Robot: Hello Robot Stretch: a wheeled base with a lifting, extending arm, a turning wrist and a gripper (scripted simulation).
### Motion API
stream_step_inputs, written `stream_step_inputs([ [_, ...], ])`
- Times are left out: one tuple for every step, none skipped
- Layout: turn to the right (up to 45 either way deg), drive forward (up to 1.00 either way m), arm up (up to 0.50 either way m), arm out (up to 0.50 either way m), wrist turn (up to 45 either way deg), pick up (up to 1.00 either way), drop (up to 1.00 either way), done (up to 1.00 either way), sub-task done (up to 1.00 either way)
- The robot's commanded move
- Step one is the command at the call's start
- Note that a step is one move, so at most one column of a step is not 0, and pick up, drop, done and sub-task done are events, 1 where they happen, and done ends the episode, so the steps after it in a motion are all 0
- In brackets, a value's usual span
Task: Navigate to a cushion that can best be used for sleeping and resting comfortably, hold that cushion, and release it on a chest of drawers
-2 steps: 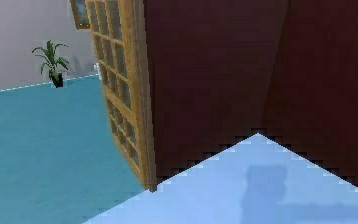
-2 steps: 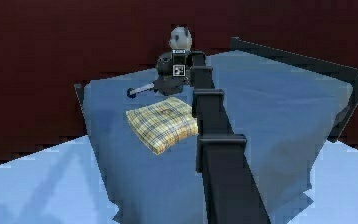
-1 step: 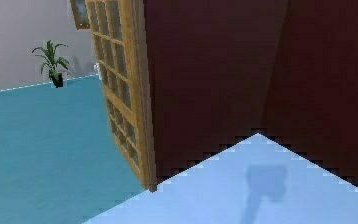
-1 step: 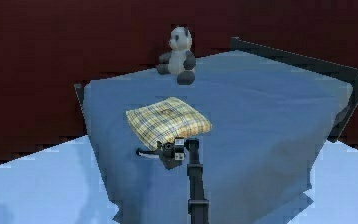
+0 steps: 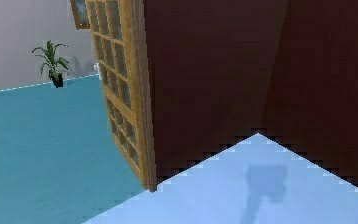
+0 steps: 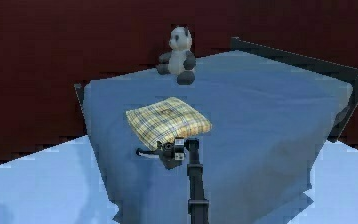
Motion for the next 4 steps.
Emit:
stream_step_inputs([
  [0.0,0.0,0.1,0.0,0.0,0.0,0.0,0.0,0.0],
  [0.0,0.0,0.22,0.0,0.0,0.0,0.0,0.0,0.0],
  [0.0,0.0,0.0,0.0,-45.0,0.0,0.0,0.0,0.0],
  [0.0,0.0,0.0,0.0,-45.0,0.0,0.0,0.0,0.0],
])
